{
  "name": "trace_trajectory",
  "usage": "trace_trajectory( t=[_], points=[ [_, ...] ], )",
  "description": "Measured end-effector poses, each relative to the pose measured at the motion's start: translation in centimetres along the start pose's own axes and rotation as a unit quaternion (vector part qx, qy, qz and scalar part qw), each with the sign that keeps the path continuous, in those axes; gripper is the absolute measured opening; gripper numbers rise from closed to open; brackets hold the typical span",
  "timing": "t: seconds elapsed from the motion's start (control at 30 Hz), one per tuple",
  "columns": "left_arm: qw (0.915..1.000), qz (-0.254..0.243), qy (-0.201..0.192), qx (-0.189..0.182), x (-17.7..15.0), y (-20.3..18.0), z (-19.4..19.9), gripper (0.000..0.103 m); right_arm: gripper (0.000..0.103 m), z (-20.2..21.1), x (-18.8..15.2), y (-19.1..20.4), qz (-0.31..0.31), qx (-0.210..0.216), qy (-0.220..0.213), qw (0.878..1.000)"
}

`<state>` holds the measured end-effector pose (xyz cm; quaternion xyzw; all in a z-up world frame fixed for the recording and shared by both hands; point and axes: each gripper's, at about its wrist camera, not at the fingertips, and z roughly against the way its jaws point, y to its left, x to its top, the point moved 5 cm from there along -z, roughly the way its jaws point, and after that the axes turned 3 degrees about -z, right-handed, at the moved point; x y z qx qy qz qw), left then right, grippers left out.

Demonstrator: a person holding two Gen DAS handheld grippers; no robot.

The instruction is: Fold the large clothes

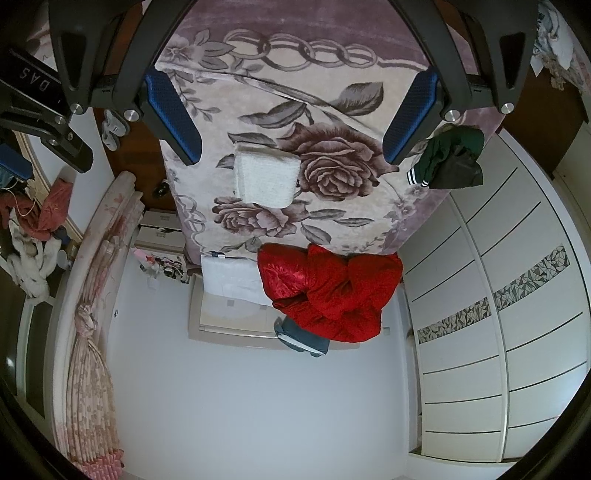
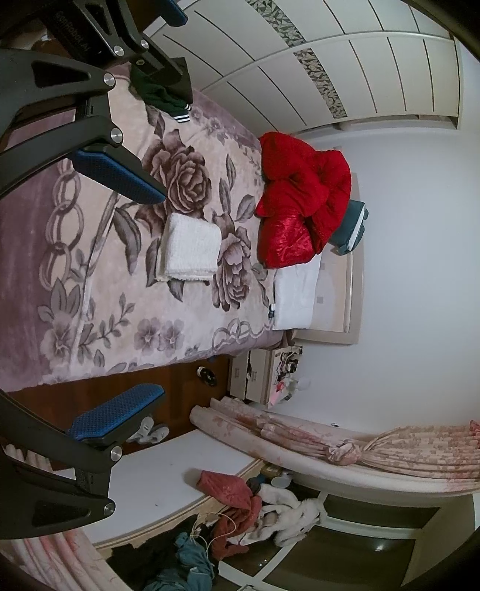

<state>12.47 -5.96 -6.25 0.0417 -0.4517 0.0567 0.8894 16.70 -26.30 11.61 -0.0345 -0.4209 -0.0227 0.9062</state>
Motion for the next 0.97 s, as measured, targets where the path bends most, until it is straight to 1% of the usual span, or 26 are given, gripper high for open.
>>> trace_trajectory(
  t=[0.5, 0.63, 0.87, 0.97],
  points=[
    [1.0, 0.002, 0.0, 0.0, -0.13, -0.08, 0.09, 0.1, 0.099, 0.19, -0.37, 0.11, -0.003, -0.002, -0.001, 1.0],
    [1.0, 0.002, 0.0, 0.0, 0.34, 0.01, 0.1, 0.1, 0.099, 0.26, -0.49, 0.05, -0.004, -0.002, -0.001, 1.0],
    [1.0, 0.002, -0.001, 0.001, 0.18, -0.01, 0.1, 0.1, 0.099, 0.38, -0.73, 0.02, -0.004, -0.004, -0.001, 1.0],
    [1.0, 0.002, -0.001, 0.001, 0.73, 0.26, 0.08, 0.1, 0.099, 0.64, -0.88, -0.08, -0.008, -0.004, -0.002, 1.0]
  ],
)
